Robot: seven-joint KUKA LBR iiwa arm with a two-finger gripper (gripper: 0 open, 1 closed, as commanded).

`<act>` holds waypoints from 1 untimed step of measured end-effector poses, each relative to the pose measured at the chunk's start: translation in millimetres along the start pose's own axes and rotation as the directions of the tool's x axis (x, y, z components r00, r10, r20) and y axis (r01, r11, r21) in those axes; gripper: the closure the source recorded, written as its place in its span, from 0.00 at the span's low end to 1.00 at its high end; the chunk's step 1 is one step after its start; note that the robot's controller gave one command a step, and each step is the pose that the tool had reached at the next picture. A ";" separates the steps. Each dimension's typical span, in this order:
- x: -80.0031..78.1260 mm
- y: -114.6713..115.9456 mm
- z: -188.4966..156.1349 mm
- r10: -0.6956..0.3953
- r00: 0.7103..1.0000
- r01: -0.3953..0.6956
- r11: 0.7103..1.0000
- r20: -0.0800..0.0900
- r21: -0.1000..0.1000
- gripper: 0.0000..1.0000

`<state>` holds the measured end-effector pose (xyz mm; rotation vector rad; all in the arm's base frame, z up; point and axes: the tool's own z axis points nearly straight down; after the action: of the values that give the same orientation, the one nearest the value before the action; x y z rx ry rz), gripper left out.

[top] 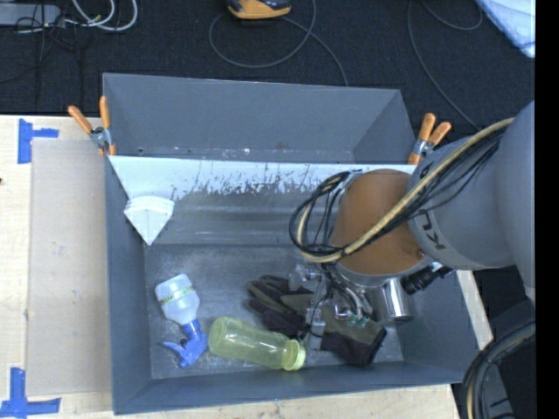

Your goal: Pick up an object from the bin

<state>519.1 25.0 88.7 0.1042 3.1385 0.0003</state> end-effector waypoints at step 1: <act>8.7 -2.4 29.9 0.049 0.999 -0.049 0.999 -0.002 -0.003 0.00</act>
Offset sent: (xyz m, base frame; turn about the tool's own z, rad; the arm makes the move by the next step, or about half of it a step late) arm -0.0378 0.0178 -0.0187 0.0045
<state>510.3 23.2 58.8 0.1812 3.1364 0.0047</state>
